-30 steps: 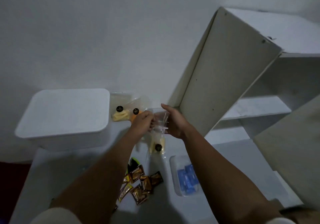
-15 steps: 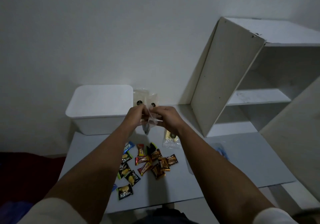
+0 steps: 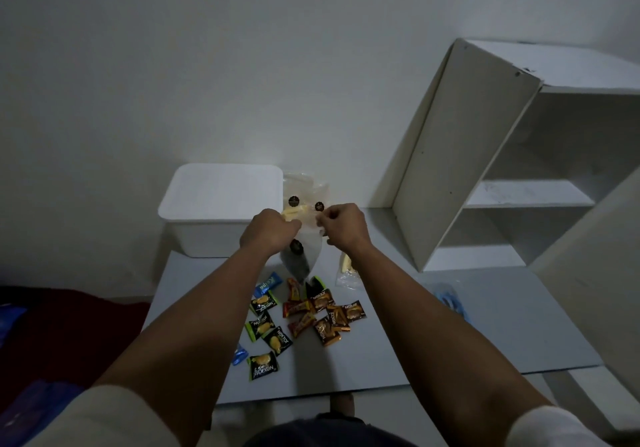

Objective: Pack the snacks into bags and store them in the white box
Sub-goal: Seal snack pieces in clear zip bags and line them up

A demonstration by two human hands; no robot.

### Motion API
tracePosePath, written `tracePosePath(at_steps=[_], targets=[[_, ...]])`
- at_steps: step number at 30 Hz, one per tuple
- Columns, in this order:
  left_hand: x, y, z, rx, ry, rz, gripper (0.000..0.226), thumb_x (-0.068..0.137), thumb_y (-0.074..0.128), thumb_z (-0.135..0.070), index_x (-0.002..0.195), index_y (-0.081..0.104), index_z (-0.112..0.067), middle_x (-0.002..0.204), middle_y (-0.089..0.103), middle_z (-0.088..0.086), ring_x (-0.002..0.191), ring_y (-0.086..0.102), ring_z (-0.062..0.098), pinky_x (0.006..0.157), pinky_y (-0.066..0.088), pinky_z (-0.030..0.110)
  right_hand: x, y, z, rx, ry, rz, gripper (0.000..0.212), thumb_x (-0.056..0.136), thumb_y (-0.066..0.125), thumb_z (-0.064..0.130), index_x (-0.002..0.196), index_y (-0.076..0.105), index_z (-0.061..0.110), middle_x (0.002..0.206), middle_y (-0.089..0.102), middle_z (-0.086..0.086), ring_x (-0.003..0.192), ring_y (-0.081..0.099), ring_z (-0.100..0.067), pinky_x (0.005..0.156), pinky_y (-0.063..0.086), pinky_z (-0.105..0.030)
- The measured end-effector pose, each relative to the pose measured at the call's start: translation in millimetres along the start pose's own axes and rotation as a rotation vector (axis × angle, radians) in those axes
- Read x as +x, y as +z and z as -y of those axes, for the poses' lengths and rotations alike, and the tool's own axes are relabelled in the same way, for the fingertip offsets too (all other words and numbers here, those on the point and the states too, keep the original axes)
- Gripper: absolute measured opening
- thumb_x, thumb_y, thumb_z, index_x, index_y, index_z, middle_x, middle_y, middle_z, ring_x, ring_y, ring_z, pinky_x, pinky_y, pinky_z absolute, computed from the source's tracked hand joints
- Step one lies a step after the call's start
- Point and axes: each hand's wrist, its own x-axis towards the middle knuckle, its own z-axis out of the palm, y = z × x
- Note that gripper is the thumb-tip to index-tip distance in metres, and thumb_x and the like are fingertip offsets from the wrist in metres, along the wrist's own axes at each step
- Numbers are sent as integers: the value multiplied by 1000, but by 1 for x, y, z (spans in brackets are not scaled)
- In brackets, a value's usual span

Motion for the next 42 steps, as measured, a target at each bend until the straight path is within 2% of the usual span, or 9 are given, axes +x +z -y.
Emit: tracePosePath(at_steps=[3,6,8,11,17,26,34,39,42], targets=[[-2,-1,1,3,61,-25,41,85,61,-45,60,44,-17,61,47,0,60,49,23,60,35,30,1,-11,7,10,-39,103,18,93,69,21,86,79,9,86,76,-8,77,69,-19,69,63,-41],[-2,-3,2,-233,172,-86,25,95,58,-45,94,59,-20,94,63,-5,87,58,16,71,41,30,-3,-23,20,19,-99,239,21,97,66,19,98,77,1,94,76,-12,80,64,-17,62,49,-25],[0,-6,1,-336,228,-53,19,99,57,-33,111,64,-21,109,65,-7,100,59,14,81,41,28,-1,-30,24,48,-85,272,23,98,65,23,100,76,3,104,77,-16,85,68,-22,65,48,-27],[3,-6,1,-348,320,-5,16,99,59,-27,98,71,-16,97,73,-6,95,67,10,81,46,24,-1,-41,27,126,-23,350,24,100,60,24,105,74,4,107,78,-11,100,75,-28,75,51,-37],[4,-2,-5,-399,309,-38,21,103,54,-24,89,63,-11,81,74,-2,78,71,8,70,47,22,-8,-55,27,325,17,404,33,97,65,33,112,72,4,104,79,-8,99,77,-25,98,55,-54],[7,3,-4,-546,239,-4,27,102,57,-22,93,65,2,82,74,11,70,70,17,78,58,34,-9,-50,21,286,-39,339,30,92,74,23,108,71,-2,101,78,-18,92,76,-22,97,55,-52],[-1,3,-7,-598,232,99,17,98,63,-20,95,74,-8,83,77,7,77,68,17,82,58,34,-8,-48,25,238,-69,349,27,93,73,22,102,71,-3,101,76,-22,87,72,-21,81,55,-38],[3,0,-9,-610,229,2,21,99,62,-21,97,71,-3,85,72,9,68,62,12,78,58,33,-10,-49,22,391,-22,305,26,93,73,23,105,72,1,106,77,-17,97,75,-27,95,57,-46],[8,-1,-4,-642,206,-40,21,99,61,-25,95,71,-8,91,74,14,67,62,12,82,59,38,-12,-49,19,490,7,285,12,96,69,21,98,69,8,113,75,-18,108,73,-32,97,56,-47]])
